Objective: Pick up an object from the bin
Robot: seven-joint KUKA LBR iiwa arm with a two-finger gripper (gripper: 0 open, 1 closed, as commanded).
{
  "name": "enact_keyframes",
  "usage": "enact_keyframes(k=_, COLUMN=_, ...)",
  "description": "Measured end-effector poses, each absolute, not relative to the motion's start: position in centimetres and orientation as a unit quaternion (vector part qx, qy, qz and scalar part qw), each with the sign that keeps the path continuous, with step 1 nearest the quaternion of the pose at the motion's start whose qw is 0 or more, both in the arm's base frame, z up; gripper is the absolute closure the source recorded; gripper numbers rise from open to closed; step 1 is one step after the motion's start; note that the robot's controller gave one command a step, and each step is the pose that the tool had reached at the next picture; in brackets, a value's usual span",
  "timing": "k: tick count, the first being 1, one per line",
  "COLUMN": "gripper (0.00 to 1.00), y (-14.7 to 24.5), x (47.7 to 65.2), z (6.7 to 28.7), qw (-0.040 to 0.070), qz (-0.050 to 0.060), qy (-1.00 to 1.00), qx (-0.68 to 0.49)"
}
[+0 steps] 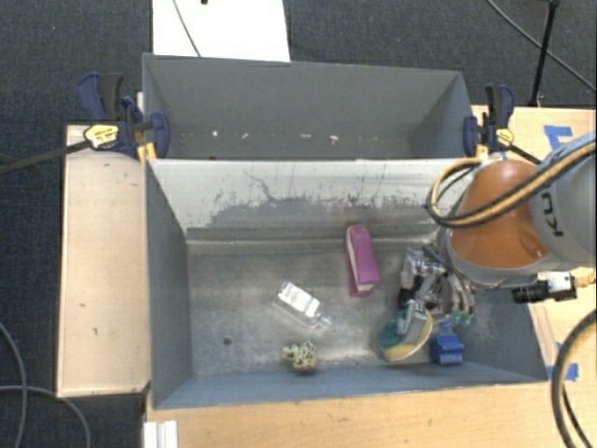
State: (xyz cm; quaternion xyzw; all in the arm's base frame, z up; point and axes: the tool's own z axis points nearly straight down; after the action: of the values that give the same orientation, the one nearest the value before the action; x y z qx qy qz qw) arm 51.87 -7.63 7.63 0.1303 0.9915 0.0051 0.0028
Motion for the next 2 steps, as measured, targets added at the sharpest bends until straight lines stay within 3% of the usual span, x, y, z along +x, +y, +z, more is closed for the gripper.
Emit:
enact_keyframes(k=1, gripper=0.00, y=-5.45, x=50.28, z=8.72, qw=0.003, qz=0.000, qy=0.999, qx=-0.037)
enact_keyframes(k=2, gripper=1.00, y=-5.38, x=50.13, z=8.65, qw=0.001, qz=0.001, qy=0.999, qx=-0.037)
